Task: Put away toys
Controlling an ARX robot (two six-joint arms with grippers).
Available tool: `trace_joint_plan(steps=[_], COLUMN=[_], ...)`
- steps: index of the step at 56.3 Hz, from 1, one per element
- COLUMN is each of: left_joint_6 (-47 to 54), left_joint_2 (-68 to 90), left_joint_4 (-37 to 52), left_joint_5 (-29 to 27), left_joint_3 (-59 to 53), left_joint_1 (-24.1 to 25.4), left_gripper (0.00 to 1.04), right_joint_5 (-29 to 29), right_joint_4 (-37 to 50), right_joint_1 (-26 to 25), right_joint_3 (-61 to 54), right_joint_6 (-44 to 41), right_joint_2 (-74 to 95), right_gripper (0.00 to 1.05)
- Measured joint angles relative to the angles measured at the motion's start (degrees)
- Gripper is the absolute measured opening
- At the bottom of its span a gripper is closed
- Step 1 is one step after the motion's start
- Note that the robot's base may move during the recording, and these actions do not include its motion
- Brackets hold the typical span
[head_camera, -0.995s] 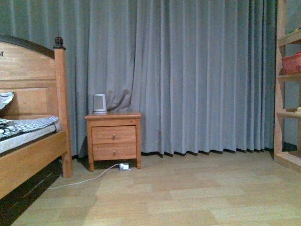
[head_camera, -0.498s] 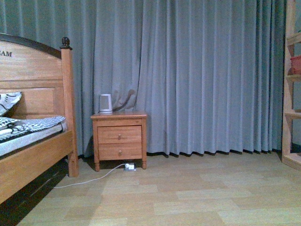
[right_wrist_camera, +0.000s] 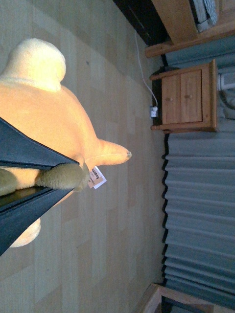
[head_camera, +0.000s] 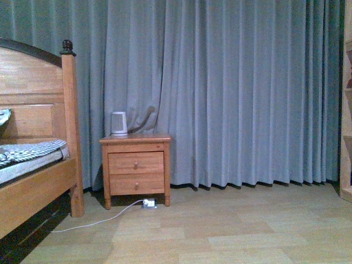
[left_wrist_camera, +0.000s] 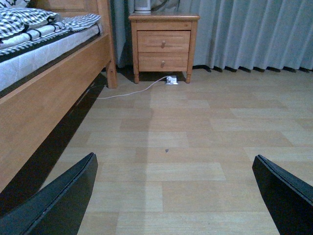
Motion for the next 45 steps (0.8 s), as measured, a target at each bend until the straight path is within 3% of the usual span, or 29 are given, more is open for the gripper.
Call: trace_joint_plan(steps=[45], left_joint_6=[0.0], left_joint_2=[-0.1], left_joint_4=[0.0], left_joint_5=[0.0], left_joint_3=[0.0], left_joint_1=[0.0], left_gripper=[0.99], right_joint_5=[0.0], right_joint_4=[0.0], right_joint_1=[0.0], right_joint_3=[0.0], right_joint_6=[0.0], right_joint_2=[0.0], right_gripper=[0.06])
